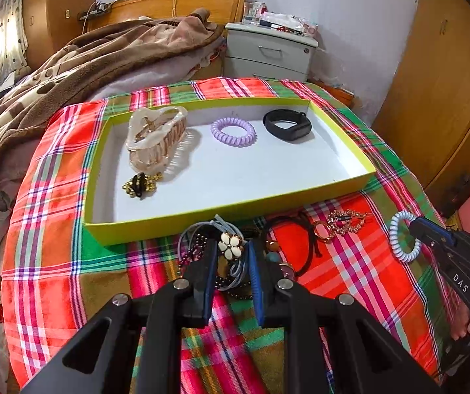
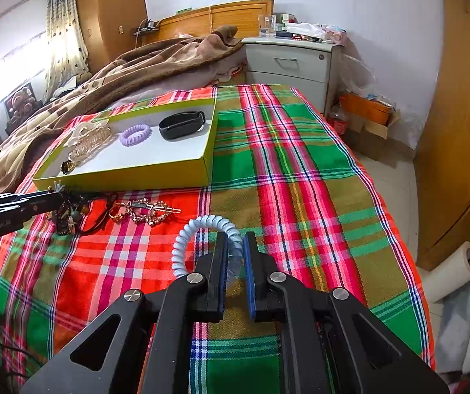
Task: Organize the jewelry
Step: 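Carry the light-blue hair tie and flower bundle over the box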
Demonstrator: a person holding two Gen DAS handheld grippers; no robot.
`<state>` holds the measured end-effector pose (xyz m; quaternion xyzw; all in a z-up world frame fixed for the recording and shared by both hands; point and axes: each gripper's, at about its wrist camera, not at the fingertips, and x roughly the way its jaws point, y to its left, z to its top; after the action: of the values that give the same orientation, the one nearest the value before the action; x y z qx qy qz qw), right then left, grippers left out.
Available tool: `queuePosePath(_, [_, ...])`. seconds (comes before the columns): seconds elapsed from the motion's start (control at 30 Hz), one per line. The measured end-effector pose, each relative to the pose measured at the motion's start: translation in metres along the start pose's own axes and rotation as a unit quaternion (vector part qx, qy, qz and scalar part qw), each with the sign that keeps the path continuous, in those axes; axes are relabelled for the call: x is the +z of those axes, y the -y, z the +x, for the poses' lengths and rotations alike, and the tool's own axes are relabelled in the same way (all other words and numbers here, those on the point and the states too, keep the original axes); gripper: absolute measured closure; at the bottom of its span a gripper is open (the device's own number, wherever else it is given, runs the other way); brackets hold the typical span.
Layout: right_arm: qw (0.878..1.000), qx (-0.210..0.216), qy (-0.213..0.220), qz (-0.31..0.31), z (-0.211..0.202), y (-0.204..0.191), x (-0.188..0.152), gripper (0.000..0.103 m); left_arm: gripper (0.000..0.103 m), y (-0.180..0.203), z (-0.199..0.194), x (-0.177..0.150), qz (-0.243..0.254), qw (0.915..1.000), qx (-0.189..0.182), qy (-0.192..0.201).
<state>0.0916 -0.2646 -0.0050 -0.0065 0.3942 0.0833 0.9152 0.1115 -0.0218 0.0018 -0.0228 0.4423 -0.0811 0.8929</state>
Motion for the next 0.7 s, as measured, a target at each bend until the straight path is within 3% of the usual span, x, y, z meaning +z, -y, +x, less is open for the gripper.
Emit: queuePosePath(0.7, [0.999,0.007,0.038,0.007,-0.026,-0.010,0.029,0.093,0.083,-0.033,-0.048,0.017,-0.020,0.9982,0.000,0.056])
